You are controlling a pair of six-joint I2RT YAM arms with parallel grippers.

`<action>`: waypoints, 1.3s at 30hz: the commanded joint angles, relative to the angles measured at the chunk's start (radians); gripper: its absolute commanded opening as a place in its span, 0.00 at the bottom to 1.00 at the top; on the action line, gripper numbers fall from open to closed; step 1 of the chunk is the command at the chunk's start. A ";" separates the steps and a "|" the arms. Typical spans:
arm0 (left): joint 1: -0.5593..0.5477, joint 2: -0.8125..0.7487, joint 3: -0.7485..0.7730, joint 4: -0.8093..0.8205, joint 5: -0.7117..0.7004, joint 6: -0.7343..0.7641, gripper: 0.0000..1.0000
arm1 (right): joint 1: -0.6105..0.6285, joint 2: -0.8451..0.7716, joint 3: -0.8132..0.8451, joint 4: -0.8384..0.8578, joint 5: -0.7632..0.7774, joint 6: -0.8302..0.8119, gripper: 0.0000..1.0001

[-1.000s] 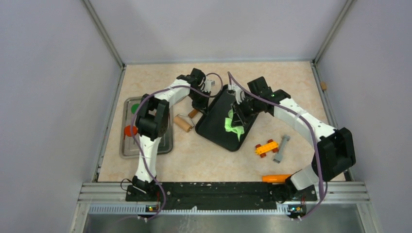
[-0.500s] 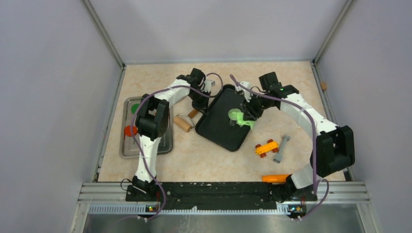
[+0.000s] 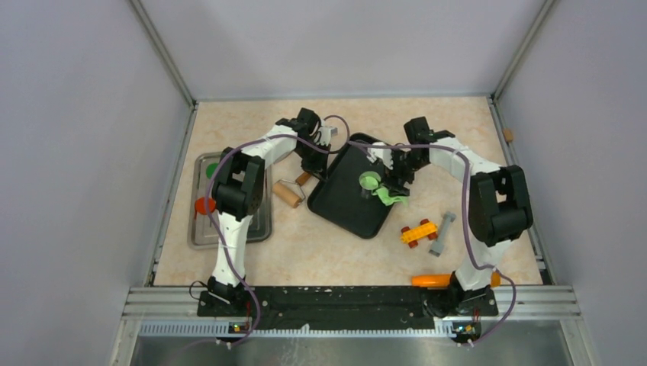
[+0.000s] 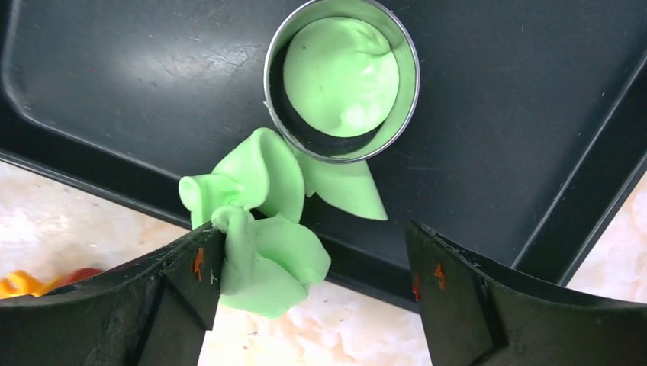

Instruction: Roll out the dumpling wrappers from the dough

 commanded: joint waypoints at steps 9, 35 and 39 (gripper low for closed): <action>-0.009 -0.040 -0.017 -0.022 0.088 0.018 0.00 | -0.020 0.208 0.254 -0.115 -0.050 -0.173 0.90; -0.025 0.005 -0.009 0.030 0.167 -0.039 0.10 | 0.002 0.243 0.188 -0.323 -0.056 0.001 0.53; -0.037 0.030 0.014 0.025 0.164 -0.042 0.12 | 0.013 0.203 0.169 -0.287 -0.083 0.081 0.42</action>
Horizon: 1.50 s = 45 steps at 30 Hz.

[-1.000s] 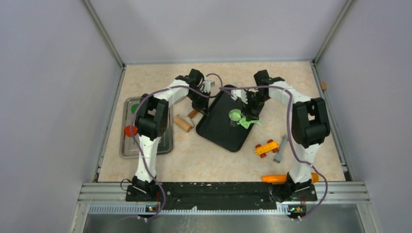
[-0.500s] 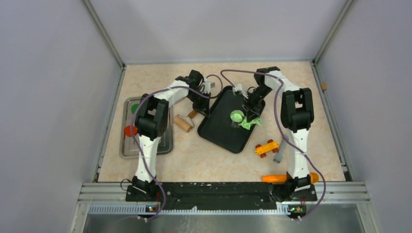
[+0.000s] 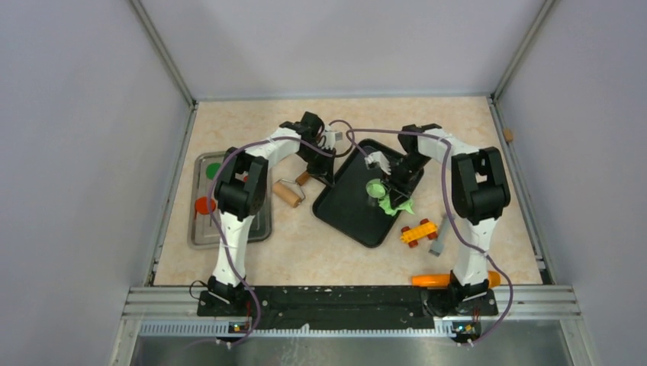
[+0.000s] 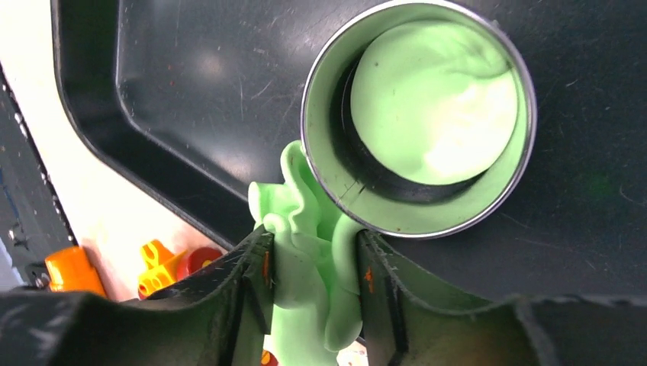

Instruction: Roll out the dumpling wrappers from the dough

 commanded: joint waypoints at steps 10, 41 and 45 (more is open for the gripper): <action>-0.021 0.024 0.022 0.044 -0.011 -0.095 0.00 | 0.109 -0.186 -0.095 0.042 -0.098 0.208 0.32; 0.043 -0.157 0.035 0.009 0.124 -0.032 0.50 | 0.264 -0.275 -0.052 0.363 -0.192 0.541 0.90; 0.072 -0.211 -0.003 0.012 0.229 -0.019 0.61 | 0.265 -0.430 -0.261 0.614 -0.199 0.517 0.97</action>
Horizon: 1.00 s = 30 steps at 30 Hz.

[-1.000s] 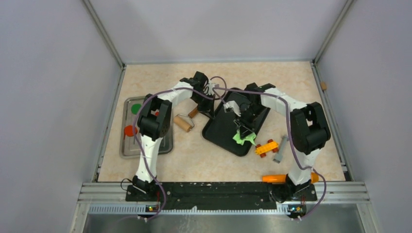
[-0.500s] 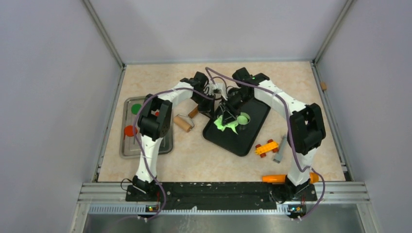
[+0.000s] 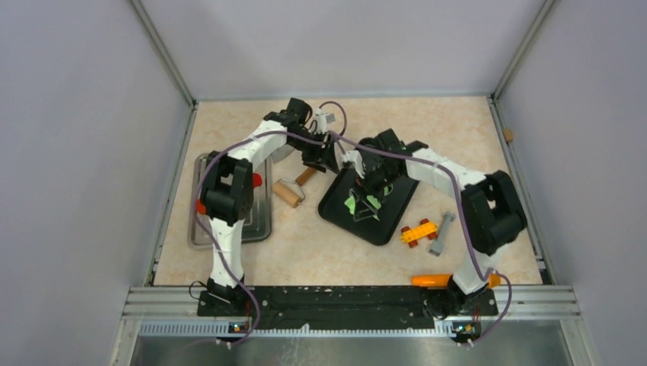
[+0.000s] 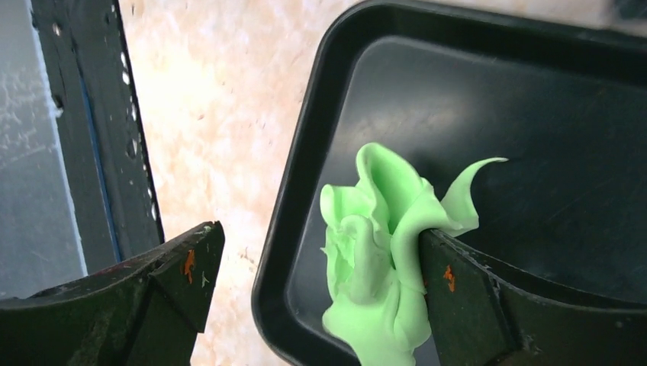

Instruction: Roll out the dumpling wrappers from the dough

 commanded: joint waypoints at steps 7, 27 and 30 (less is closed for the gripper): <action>0.034 -0.212 -0.172 0.080 0.412 0.025 0.99 | 0.022 -0.261 -0.224 0.455 -0.062 -0.048 0.98; -0.049 -0.241 -0.240 0.350 0.129 -0.039 0.99 | 0.062 -0.239 -0.278 0.726 -0.049 0.208 0.98; -0.072 -0.218 -0.215 0.307 0.033 -0.004 0.99 | 0.064 -0.251 -0.281 0.726 -0.036 0.216 0.98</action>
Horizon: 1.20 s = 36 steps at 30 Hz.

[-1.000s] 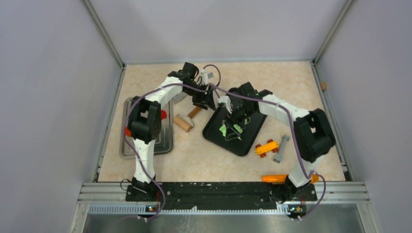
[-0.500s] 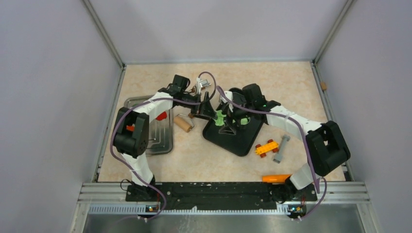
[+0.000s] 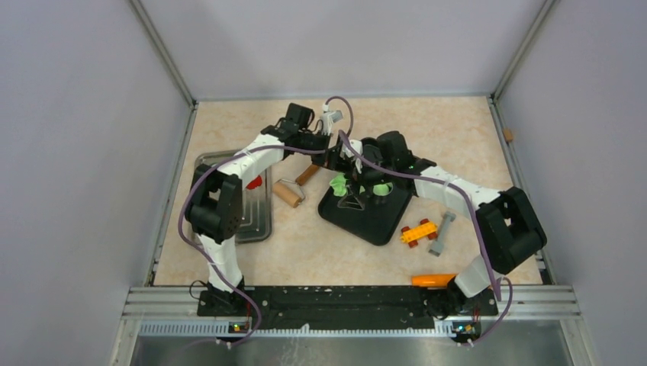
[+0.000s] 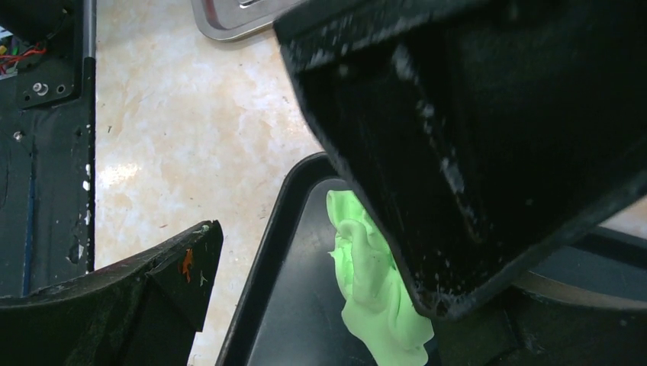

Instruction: Roll out the dumpling wrappers from the dough

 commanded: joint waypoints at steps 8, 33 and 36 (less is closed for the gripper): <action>-0.034 0.053 0.007 -0.085 -0.278 0.082 0.97 | 0.018 -0.076 0.035 0.031 -0.002 0.035 0.98; -0.008 -0.133 -0.068 -0.074 -0.296 0.062 0.98 | -0.194 -0.172 0.170 -0.285 0.273 0.283 0.84; 0.004 -0.212 -0.105 -0.057 -0.388 0.095 0.97 | -0.213 -0.121 0.186 -0.337 0.455 0.270 0.76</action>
